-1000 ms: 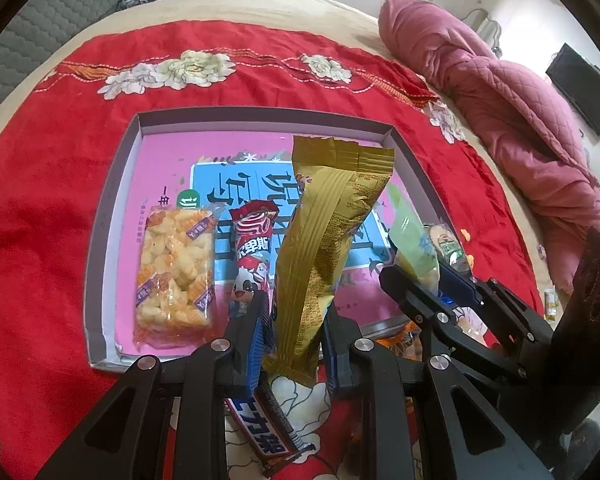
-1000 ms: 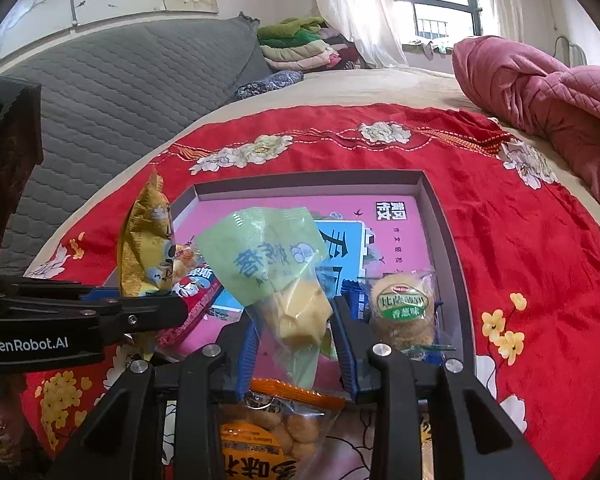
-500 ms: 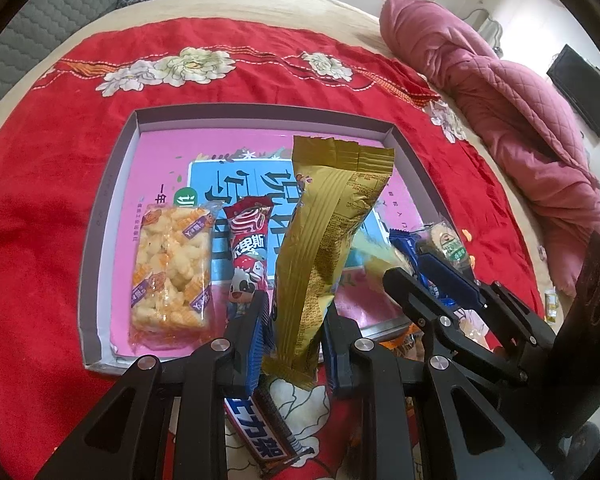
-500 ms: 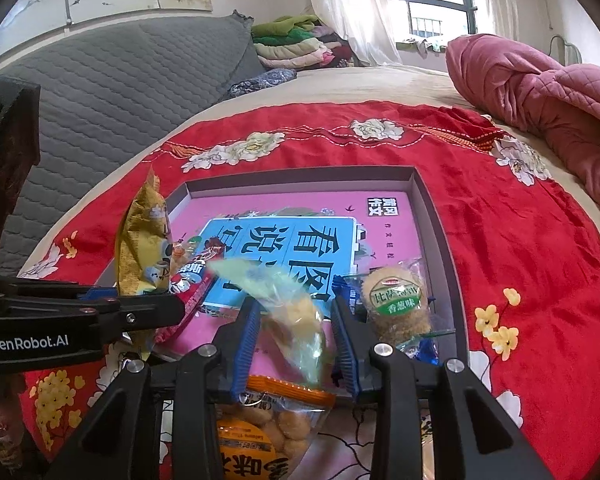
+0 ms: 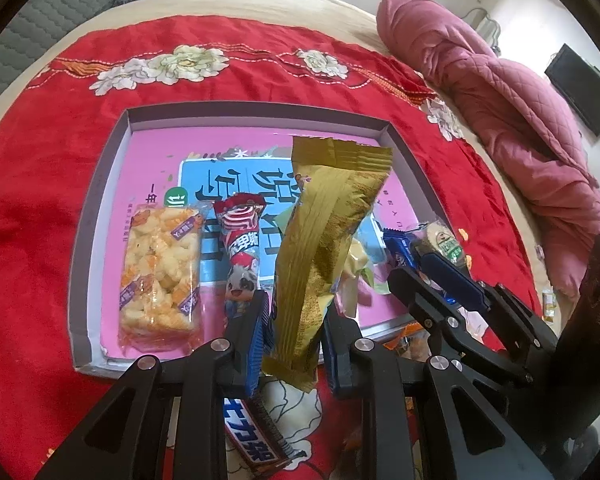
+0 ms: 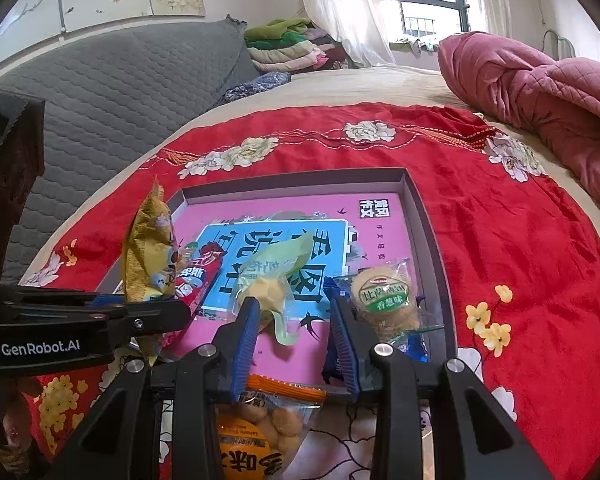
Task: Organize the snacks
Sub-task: 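Lower the gold packet into the tray and open left tool while right tool releases the green bag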
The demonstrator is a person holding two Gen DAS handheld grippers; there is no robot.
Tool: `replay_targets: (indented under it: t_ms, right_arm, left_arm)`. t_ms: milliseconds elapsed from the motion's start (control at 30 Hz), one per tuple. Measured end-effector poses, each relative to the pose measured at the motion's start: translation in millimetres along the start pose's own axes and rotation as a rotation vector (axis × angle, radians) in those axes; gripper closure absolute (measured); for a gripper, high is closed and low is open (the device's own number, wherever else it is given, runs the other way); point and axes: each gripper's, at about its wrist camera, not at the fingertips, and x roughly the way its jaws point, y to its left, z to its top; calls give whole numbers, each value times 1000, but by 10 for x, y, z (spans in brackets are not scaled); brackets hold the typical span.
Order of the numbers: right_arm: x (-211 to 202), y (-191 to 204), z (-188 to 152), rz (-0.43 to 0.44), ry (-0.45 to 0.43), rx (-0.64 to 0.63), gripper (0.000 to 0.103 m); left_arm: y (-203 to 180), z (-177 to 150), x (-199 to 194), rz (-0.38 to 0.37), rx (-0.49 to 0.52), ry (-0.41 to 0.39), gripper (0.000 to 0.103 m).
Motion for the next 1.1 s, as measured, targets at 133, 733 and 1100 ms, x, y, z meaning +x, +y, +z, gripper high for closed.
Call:
replay_targets:
  t_ms: [133,733,1100]
  right_arm:
    - [-5,1,-2,-2,0,1,66]
    - [-11,-14,-4,-4,0,4,66]
    - [-50,-15,13,-4,-17,7,58]
  left_arm:
    - [13,-10,26,-11,-10,3,77]
    - [33,-5,64,0,-15,14,70]
    - [2,-5,-5,1,-5,2,61]
